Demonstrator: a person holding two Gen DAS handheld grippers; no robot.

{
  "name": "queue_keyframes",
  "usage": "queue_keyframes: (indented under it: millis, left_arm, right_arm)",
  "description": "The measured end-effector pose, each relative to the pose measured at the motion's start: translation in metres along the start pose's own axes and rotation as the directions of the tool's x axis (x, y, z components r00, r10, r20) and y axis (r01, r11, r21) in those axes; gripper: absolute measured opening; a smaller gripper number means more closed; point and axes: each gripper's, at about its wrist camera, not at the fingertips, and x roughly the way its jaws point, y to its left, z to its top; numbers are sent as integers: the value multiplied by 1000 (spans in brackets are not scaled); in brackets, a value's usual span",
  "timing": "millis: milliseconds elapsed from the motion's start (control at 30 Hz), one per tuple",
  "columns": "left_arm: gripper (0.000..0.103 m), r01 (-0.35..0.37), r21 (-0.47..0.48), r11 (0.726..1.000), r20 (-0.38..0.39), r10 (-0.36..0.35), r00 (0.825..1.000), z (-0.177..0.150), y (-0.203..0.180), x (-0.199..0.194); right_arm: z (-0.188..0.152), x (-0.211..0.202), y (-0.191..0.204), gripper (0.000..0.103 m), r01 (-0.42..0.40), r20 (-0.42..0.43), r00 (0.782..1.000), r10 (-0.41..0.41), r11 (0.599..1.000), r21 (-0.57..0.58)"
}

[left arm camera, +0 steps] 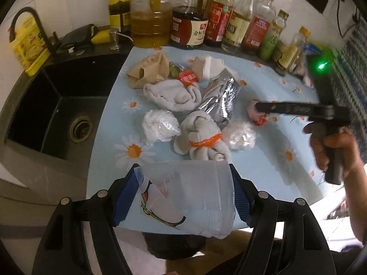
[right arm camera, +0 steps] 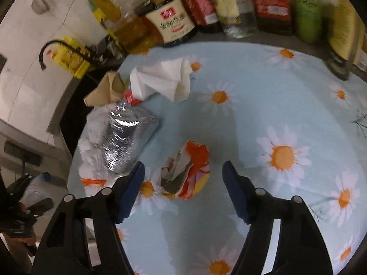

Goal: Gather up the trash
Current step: 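Grasp the clear printed plastic cup with the left tool while the right tool grasps the red candy wrapper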

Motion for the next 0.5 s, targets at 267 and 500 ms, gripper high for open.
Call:
queue_keyframes:
  millis: [267,500]
  left_arm:
    - [72,-44,-58,997,6,44,999,-9,-10,-11]
    - [72,-48,-61,997,21,49,999,-11,-12,-16]
  right_arm:
    - [-3,6,-1,50,-24,4,1000,24,999,-40]
    - [-4,-11,3,50,-39,36,999,40,999,-29]
